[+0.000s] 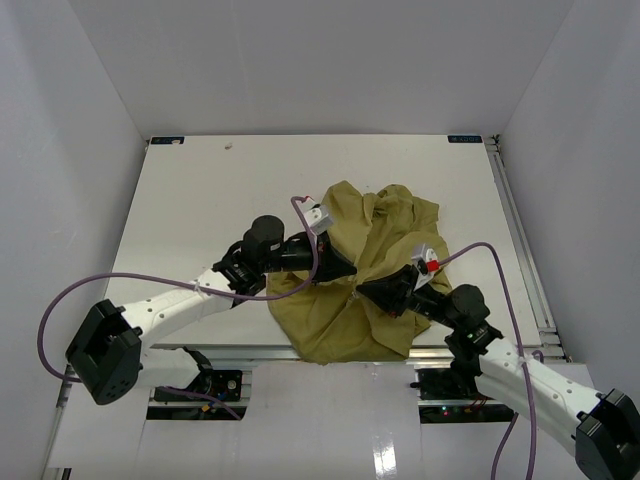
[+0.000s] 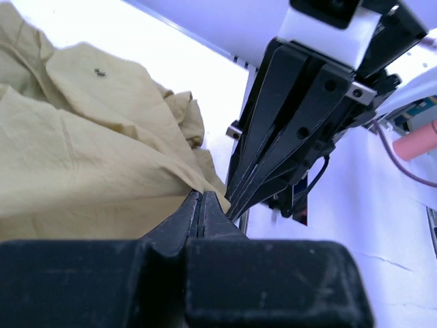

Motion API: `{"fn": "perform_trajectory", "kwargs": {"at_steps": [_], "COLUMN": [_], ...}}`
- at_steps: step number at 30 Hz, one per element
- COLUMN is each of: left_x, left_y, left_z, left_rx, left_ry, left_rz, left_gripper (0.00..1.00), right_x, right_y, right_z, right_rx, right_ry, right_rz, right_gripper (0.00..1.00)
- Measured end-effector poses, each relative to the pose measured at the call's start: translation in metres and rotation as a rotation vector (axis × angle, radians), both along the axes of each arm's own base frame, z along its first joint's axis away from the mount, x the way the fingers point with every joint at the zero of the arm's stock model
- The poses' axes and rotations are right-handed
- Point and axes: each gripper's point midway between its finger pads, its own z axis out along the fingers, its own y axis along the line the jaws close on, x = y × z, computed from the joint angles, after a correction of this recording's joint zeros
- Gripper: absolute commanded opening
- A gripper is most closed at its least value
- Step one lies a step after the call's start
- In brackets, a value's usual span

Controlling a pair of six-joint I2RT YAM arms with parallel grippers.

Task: Zip up the jacket

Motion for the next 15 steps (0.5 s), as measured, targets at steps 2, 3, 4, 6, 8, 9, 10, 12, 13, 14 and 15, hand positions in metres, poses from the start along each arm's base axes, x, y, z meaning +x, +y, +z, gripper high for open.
{"fn": "perform_trajectory", "kwargs": {"at_steps": [2,3,4,6,8,9,10,12,13,14,15], "left_x": [-0.002,-0.003,-0.005,-0.008,-0.010,-0.010,-0.011,-0.011,-0.011,-0.011,-0.011], "left_y": [0.001,0.002,0.003,0.006,0.007,0.007,0.008,0.008,0.008,0.008,0.008], "left_z": [0.006,0.009,0.012,0.017,0.021,0.021,0.022,0.022,0.022,0.022,0.023], "left_rx": [-0.032,-0.050,-0.069,-0.100,-0.126,-0.133,-0.140,-0.149,-0.153,-0.156,-0.159], "left_ry": [-0.014,-0.022,-0.031,-0.045,-0.056,-0.059,-0.061,-0.063,-0.063,-0.064,-0.064], "left_rz": [-0.005,-0.006,-0.006,-0.008,-0.008,-0.008,-0.008,-0.006,-0.006,-0.006,-0.006], "left_gripper": [0.00,0.00,0.00,0.00,0.00,0.00,0.00,0.03,0.04,0.05,0.06], "right_x": [-0.001,-0.002,-0.003,-0.005,-0.007,-0.007,-0.007,-0.008,-0.009,-0.009,-0.010], "right_y": [-0.001,-0.001,-0.002,-0.003,-0.003,-0.003,-0.003,-0.004,-0.004,-0.004,-0.004], "right_z": [0.003,0.004,0.004,0.004,0.004,0.004,0.004,0.005,0.006,0.007,0.009], "right_rx": [0.010,0.016,0.021,0.030,0.039,0.044,0.049,0.058,0.062,0.069,0.077], "right_ry": [-0.011,-0.017,-0.022,-0.022,-0.017,-0.017,-0.017,-0.013,-0.011,-0.011,-0.013], "right_rz": [0.002,0.003,0.004,0.007,0.011,0.012,0.014,0.016,0.017,0.018,0.020], "right_gripper": [0.08,0.08,0.08,0.08,0.08,0.08,0.08,0.08,0.08,0.08,0.08]}}
